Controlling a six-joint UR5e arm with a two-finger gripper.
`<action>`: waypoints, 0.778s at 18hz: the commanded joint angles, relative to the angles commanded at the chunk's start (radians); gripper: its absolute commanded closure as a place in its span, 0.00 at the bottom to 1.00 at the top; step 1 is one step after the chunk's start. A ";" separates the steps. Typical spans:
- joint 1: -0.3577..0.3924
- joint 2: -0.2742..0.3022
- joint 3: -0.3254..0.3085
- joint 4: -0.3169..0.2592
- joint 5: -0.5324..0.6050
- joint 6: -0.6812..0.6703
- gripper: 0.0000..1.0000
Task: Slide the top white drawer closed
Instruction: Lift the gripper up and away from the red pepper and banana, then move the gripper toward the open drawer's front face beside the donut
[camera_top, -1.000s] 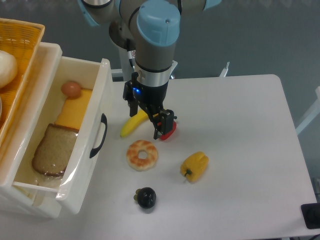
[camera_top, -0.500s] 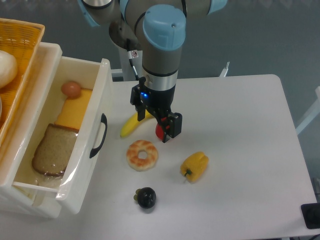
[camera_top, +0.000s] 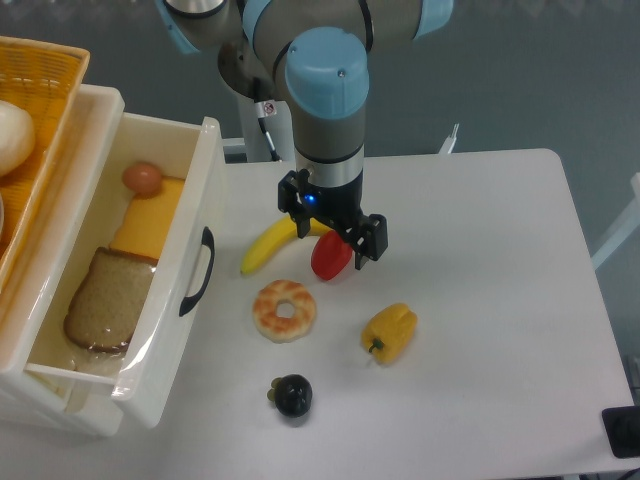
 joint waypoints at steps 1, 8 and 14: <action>-0.002 -0.003 0.002 -0.002 0.000 -0.035 0.00; -0.015 -0.074 0.041 0.006 -0.011 -0.301 0.00; -0.044 -0.150 0.069 0.002 -0.020 -0.299 0.00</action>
